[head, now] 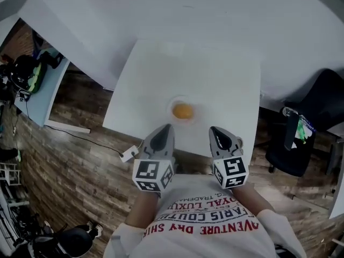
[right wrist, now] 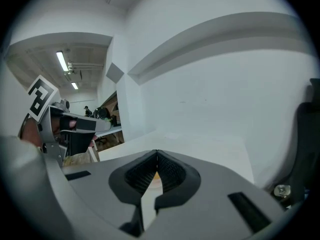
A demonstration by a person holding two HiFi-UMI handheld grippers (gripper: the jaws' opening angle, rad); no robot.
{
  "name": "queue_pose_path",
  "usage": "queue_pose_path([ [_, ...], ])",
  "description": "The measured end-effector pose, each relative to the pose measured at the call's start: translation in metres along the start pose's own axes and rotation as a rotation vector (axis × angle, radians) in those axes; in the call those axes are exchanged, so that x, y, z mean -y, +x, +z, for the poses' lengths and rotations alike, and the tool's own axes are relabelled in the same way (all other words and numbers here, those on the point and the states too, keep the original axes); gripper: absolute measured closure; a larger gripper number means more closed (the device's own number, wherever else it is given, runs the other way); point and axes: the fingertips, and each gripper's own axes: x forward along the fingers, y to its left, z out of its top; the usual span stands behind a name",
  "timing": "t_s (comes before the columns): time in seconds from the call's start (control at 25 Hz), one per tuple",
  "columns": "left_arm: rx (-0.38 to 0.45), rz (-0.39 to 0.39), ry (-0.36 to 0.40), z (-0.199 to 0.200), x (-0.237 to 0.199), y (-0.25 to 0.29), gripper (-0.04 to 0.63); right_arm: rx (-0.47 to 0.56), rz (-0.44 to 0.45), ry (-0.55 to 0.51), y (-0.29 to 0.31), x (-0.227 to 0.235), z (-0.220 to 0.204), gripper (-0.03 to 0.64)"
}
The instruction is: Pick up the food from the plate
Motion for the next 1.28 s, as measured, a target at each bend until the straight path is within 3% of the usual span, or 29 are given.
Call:
queue_pose_path([
  [0.2,-0.028,-0.149,0.053,0.019,-0.014,0.047,0.588,0.007,-0.131,0.039,0.027,0.015,0.016,0.606],
  [0.48,-0.132,-0.346,0.123,0.026,-0.044,0.102,0.588,-0.01,-0.327,0.154,0.063,0.022,0.022,0.606],
  [0.72,-0.297,-0.541,0.249,-0.012,-0.059,0.123,0.588,-0.04,-0.493,0.266,0.082,0.014,0.004,0.606],
  [1.0,-0.357,-0.658,0.332,-0.049,-0.054,0.135,0.585,-0.088,-0.588,0.324,0.077,0.009,-0.023,0.606],
  [1.04,-0.372,-0.672,0.361,-0.056,-0.052,0.135,0.556,-0.096,-0.599,0.333,0.074,0.009,-0.027,0.606],
  [1.12,-0.409,-0.7,0.413,-0.07,-0.049,0.137,0.406,-0.109,-0.617,0.355,0.071,0.01,-0.035,0.606],
  [1.28,-0.489,-0.767,0.474,-0.098,-0.041,0.136,0.301,-0.129,-0.635,0.391,0.066,0.008,-0.047,0.606],
])
